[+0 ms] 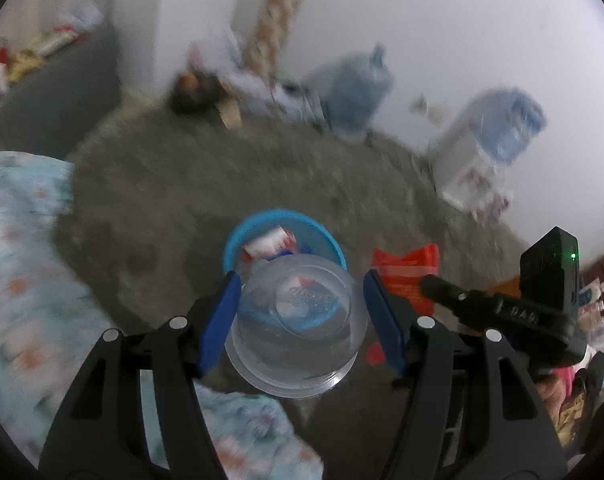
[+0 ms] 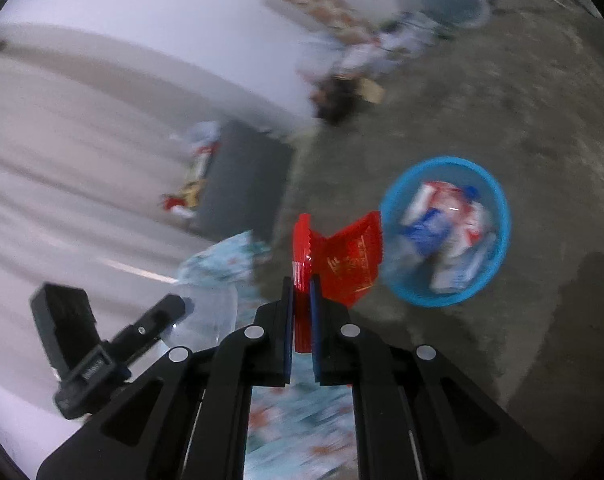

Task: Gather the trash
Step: 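Open both grippers to drop the cup and lid into the wastebasket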

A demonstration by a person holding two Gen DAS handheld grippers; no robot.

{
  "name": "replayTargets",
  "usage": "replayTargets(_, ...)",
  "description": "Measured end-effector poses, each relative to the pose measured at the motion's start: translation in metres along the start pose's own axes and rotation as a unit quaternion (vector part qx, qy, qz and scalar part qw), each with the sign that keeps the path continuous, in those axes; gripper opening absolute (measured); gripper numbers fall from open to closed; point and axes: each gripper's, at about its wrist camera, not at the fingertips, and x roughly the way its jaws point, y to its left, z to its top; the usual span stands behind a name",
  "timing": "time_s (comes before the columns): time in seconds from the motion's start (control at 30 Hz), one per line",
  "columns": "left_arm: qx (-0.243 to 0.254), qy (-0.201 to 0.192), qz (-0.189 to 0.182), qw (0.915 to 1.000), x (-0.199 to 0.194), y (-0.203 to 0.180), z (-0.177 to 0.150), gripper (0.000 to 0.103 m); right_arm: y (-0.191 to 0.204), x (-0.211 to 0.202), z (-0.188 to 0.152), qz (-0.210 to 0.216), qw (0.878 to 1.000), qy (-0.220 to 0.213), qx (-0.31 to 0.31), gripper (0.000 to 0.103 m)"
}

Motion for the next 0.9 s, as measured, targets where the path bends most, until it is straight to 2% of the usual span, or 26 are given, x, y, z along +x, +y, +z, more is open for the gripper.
replayTargets(0.17,0.008,0.083,-0.007,0.9965,0.104,-0.011,0.022,0.060,-0.056,0.053,0.026,-0.052,0.998,0.006,0.041,0.008)
replayTargets(0.33,0.005,0.133,0.003,0.9911,0.183,-0.011,0.035,0.061,-0.106,0.101,0.047,-0.095,0.992,0.018,0.081,0.017)
replayTargets(0.4,-0.010,0.152,-0.003,0.9883,0.205,-0.009,0.034,0.076,-0.126,0.119,0.052,-0.102,0.989,0.036,0.099,0.037)
replayTargets(0.43,-0.017,0.155,-0.004,0.9877,0.211,-0.008,0.033,0.076,-0.135,0.125,0.052,-0.116,0.986,0.041,0.112,0.038)
replayTargets(0.57,-0.031,0.141,-0.004,0.9896,0.212,-0.004,0.034,0.076,-0.141,0.127,0.047,-0.122,0.985,0.032,0.116,0.044)
replayTargets(0.77,-0.042,0.095,0.003,0.9946,0.172,-0.004,0.042,0.076,-0.125,0.104,0.040,-0.138,0.986,0.009,0.090,0.045)
replayTargets(0.9,-0.026,0.032,-0.001,0.9991,0.099,-0.010,0.043,0.076,-0.083,0.071,0.030,-0.147,0.988,-0.017,0.035,0.048)
